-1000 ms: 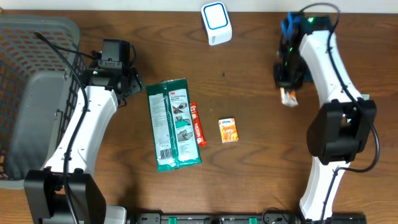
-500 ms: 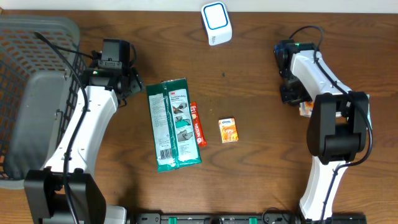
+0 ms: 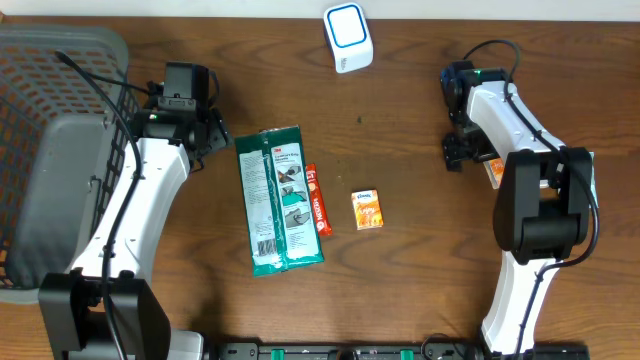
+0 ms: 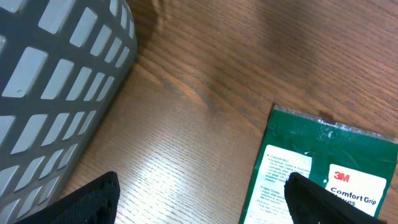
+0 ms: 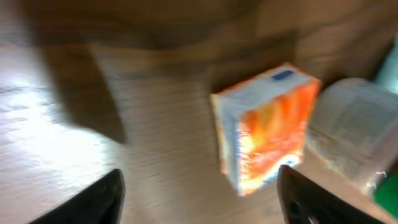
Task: Scan the item barcode
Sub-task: 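Lower the tissue pack, open the right gripper and raise it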
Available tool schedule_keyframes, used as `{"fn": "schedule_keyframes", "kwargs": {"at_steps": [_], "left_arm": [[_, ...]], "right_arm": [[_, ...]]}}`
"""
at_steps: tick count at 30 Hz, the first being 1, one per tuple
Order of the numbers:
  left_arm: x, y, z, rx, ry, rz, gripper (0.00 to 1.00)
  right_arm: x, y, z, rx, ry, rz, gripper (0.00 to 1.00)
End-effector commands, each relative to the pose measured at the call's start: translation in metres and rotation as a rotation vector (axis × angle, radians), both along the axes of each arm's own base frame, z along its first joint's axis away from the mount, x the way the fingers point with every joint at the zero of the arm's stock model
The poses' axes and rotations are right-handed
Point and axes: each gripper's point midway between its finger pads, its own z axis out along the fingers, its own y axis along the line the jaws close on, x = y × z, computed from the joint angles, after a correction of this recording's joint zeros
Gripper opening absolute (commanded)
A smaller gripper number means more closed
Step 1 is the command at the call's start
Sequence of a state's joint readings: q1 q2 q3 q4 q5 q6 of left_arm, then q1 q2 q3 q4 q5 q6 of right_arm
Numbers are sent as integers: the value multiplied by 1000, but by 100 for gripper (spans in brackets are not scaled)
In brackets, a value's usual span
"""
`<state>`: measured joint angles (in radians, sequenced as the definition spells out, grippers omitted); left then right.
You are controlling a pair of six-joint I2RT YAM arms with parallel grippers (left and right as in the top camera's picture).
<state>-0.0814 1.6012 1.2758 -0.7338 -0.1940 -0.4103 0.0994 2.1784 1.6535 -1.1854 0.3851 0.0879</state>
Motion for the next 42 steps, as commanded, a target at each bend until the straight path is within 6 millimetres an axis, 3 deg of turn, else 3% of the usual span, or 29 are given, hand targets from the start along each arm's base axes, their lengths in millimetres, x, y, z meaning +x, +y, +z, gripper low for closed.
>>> {"fn": "schedule_keyframes", "kwargs": {"at_steps": [1, 3, 5, 10, 16, 23, 30, 33, 37, 39, 41, 42], "left_arm": [[0, 3, 2, 20, -1, -2, 86], [0, 3, 2, 20, -1, -2, 85], [0, 3, 2, 20, -1, -2, 85], [0, 3, 2, 19, -1, -2, 85], [0, 3, 2, 20, -1, -2, 85], [0, 3, 2, 20, -1, -2, 85], [0, 3, 2, 20, -1, -2, 85], [0, 3, 2, 20, -1, -2, 85], [0, 3, 2, 19, -1, -2, 85], [0, 3, 2, 20, -1, -2, 85], [0, 3, 2, 20, -1, -2, 85], [0, 3, 2, 19, -1, -2, 85]], "right_arm": [[1, 15, -9, 113, -7, -28, 48], [4, 22, -14, 156, -15, -12, 20], [7, 26, -19, 180, -29, -3, 1], [5, 18, -41, 174, -35, 55, 1], [-1, -26, -49, 100, -76, -97, 1], [-13, -65, -50, 110, -76, -245, 1], [-16, -73, -53, 175, -80, -299, 3], [-12, -60, -54, 240, -86, -291, 4], [0, -22, -51, 426, -95, -232, 10], [4, 0, -48, 531, -100, -219, 20], [11, 28, -44, 669, -115, -209, 39], [13, 41, -40, 735, -116, -206, 62]]}}
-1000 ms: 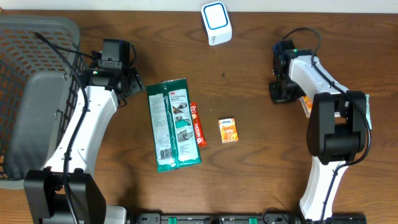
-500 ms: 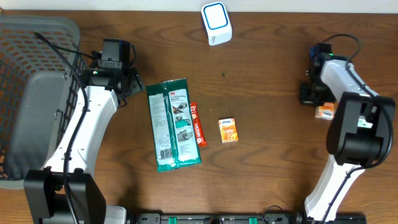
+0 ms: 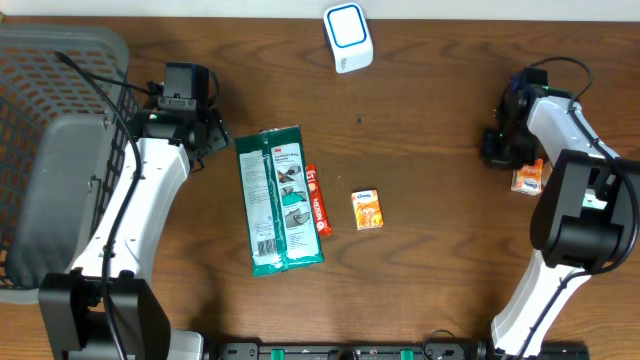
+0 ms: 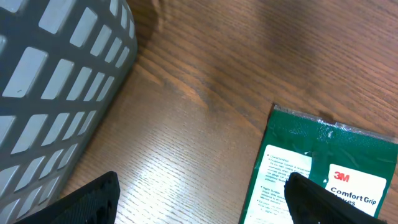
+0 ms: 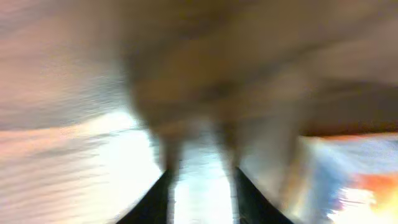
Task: Scan the item barcode
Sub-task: 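Lower the tissue pack, open the right gripper and raise it, then move the right gripper to the second orange tissue pack at center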
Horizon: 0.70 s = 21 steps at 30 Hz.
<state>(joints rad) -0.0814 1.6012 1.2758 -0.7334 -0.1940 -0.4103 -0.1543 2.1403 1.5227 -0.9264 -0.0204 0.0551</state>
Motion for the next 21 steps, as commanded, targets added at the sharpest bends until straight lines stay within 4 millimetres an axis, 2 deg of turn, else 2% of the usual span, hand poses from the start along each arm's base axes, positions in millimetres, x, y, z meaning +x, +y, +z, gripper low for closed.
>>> {"fn": "schedule_keyframes", "kwargs": {"at_steps": [1, 2, 4, 5, 7, 11, 12, 13, 17, 21], "left_arm": [[0, 3, 2, 20, -1, -2, 85], [0, 3, 2, 20, -1, -2, 85], [0, 3, 2, 19, -1, -2, 85], [0, 3, 2, 20, -1, -2, 85], [0, 3, 2, 19, -1, -2, 85], [0, 3, 2, 19, -1, -2, 85], [0, 3, 2, 19, -1, -2, 86], [0, 3, 2, 20, -1, -2, 85], [0, 3, 2, 20, -1, -2, 85], [0, 3, 2, 20, -1, -2, 85]], "right_arm": [[1, 84, -6, 383, -13, 70, 91], [4, 93, -2, 429, -28, 77, 99], [6, 110, 4, 502, -41, 92, 99], [6, 117, 6, 525, -42, 101, 94], [5, 127, 7, 537, -41, 122, 76], [4, 142, 11, 531, -35, 160, 21], [3, 145, 15, 532, -31, 159, 10], [3, 148, 20, 531, -32, 166, 4], [-2, 165, 55, 529, -61, 223, 1], [-14, 191, 86, 529, -92, 304, 4]]}}
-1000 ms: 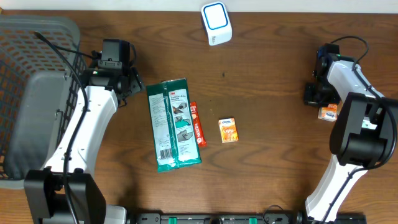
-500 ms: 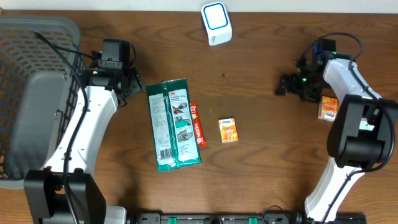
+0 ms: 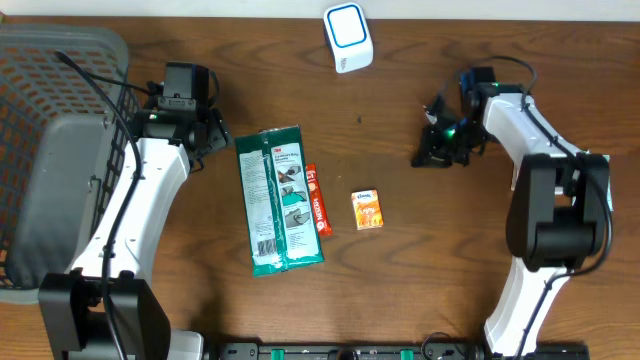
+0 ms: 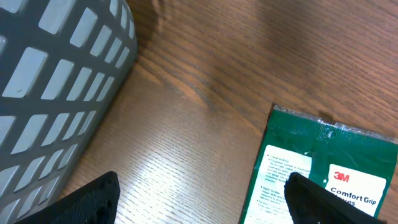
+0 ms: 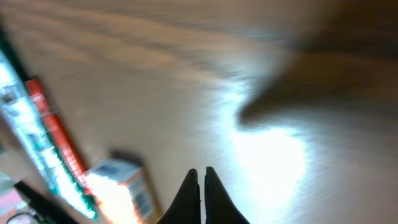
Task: Scan the item barcode
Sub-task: 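Move the right gripper to the second orange tissue pack at center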
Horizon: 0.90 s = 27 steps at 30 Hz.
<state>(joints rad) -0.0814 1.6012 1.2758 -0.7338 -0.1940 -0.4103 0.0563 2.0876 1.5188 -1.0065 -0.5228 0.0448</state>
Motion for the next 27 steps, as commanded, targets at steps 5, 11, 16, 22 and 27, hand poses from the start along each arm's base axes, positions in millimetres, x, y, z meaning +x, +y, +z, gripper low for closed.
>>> {"fn": "schedule_keyframes", "kwargs": {"at_steps": [5, 11, 16, 22, 27], "left_arm": [[0, 3, 2, 20, -1, -2, 85], [0, 3, 2, 20, -1, -2, 85], [0, 3, 2, 19, -1, -2, 85], [0, 3, 2, 20, -1, -2, 84], [0, 3, 2, 19, -1, -2, 85]], "right_arm": [[-26, 68, 51, 37, -80, 176, 10], [-51, 97, 31, -154, -61, 256, 1], [-63, 106, 21, -380, -95, 231, 1], [-77, 105, 10, -578, -132, 148, 1], [-87, 104, 2, -647, -149, 135, 1]]}}
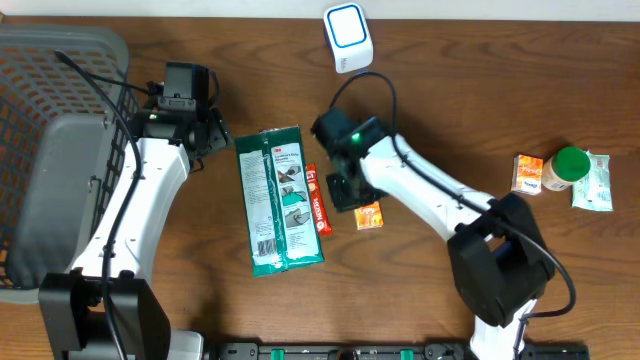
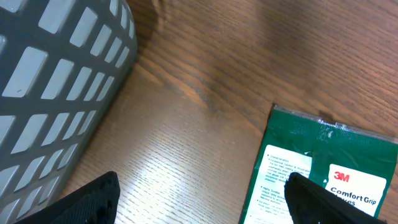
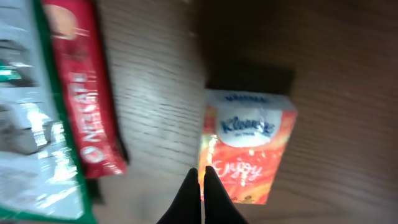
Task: Scan the item barcode
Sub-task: 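Move the right gripper to the second orange tissue pack at center, then lower the right gripper and close on the orange Kleenex pack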
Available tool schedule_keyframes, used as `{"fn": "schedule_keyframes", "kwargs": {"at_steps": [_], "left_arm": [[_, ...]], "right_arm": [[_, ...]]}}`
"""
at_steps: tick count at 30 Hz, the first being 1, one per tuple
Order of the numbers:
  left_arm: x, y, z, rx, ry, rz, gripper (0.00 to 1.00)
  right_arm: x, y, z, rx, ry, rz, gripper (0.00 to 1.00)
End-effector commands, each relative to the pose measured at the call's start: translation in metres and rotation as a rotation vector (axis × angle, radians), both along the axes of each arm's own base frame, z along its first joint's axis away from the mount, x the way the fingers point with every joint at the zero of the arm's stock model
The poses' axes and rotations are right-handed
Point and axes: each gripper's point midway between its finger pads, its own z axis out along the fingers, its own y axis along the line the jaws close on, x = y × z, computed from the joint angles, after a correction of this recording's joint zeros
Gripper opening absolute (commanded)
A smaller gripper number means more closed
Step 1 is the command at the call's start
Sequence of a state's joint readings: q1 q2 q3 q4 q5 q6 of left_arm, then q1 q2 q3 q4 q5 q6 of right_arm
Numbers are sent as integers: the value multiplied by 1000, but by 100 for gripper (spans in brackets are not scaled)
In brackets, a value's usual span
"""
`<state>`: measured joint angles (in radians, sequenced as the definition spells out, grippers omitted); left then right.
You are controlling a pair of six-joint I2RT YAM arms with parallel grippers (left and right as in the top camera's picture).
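A small orange Kleenex pack [image 1: 368,213] lies mid-table. My right gripper [image 1: 350,198] hangs just left of it, shut with nothing between its fingers. In the right wrist view the shut gripper [image 3: 202,193] points at the lower left edge of the Kleenex pack [image 3: 249,152]. The white and blue scanner [image 1: 348,36] stands at the back edge. My left gripper [image 2: 199,205] is open above bare wood, with the green 3M pack [image 2: 329,174] by its right finger.
A green 3M pack [image 1: 278,198] and a red Nescafe stick [image 1: 317,200] lie left of the Kleenex pack. A grey basket [image 1: 40,70] fills the left side. At the far right sit an orange pack [image 1: 528,172], a green-capped bottle [image 1: 570,165] and a white packet [image 1: 592,186].
My right gripper, still shut, has gone from right of the table's middle to the Kleenex pack beside the red stick. The left arm has not moved.
My right gripper was open at an orange pack on the right. Then it was at the far right, with that pack lying farther right. Then it was shut, left of those items, and now at the Kleenex pack. The left arm stayed still.
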<state>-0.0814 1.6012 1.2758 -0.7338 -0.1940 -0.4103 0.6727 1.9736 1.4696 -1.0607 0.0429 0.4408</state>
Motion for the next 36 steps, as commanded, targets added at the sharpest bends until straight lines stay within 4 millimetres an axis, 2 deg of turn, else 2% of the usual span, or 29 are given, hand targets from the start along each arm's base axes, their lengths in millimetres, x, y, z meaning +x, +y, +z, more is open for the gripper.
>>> {"fn": "schedule_keyframes", "kwargs": {"at_steps": [1, 7, 13, 23, 36], "left_arm": [[0, 3, 2, 20, -1, -2, 85], [0, 3, 2, 20, -1, -2, 85], [0, 3, 2, 20, -1, -2, 85], [0, 3, 2, 20, -1, -2, 85], [0, 3, 2, 20, -1, -2, 85]], "right_arm": [[2, -11, -6, -89, -59, -62, 1], [-6, -9, -25, -77, -58, -50, 1], [-16, 8, -40, 20, -18, -42, 1], [-21, 27, -41, 60, -37, 0, 1], [-18, 31, -37, 62, -57, 39, 2]]}}
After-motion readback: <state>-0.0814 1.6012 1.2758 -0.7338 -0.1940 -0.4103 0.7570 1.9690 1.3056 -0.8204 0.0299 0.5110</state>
